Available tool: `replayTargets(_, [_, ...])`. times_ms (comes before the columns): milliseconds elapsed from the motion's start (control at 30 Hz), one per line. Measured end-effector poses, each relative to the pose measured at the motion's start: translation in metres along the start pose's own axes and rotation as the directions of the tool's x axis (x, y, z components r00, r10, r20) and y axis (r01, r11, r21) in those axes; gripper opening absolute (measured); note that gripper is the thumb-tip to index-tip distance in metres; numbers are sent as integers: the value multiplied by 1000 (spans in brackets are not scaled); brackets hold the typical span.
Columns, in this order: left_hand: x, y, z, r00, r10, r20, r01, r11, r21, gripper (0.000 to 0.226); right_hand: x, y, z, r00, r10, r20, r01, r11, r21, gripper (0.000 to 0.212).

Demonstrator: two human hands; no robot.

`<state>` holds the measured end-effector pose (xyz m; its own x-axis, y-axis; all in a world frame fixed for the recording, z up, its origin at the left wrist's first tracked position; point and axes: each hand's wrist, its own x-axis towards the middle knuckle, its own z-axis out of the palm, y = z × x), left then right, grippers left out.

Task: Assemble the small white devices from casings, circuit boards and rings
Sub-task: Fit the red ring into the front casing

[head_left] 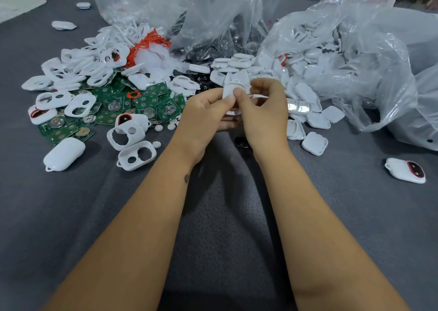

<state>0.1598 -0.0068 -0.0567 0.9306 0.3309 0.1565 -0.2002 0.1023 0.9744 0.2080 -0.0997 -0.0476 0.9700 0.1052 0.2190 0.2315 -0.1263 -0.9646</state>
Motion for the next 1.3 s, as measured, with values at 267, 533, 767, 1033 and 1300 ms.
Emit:
replayTargets(267, [1, -1, 0, 996, 1, -93, 10, 994, 113, 21, 0, -4, -7, 990, 4, 141, -21, 992, 123, 4])
replayTargets(533, [3, 2, 0, 981, -5, -193, 26, 994, 104, 24, 2, -5, -6, 966, 56, 251, -122, 959, 257, 21])
replayTargets(767, [0, 2, -1, 981, 19, -194, 0, 995, 97, 27, 0, -2, -4, 976, -18, 219, -7, 993, 115, 17])
replayTargets(1033, [1, -4, -1, 965, 23, -261, 14, 990, 141, 28, -3, -2, -4, 976, -92, 197, 102, 994, -41, 20])
replayTargets(1300, [2, -3, 0, 965, 3, -260, 11, 999, 51, 23, -4, -6, -3, 966, -163, 201, 195, 970, -149, 20])
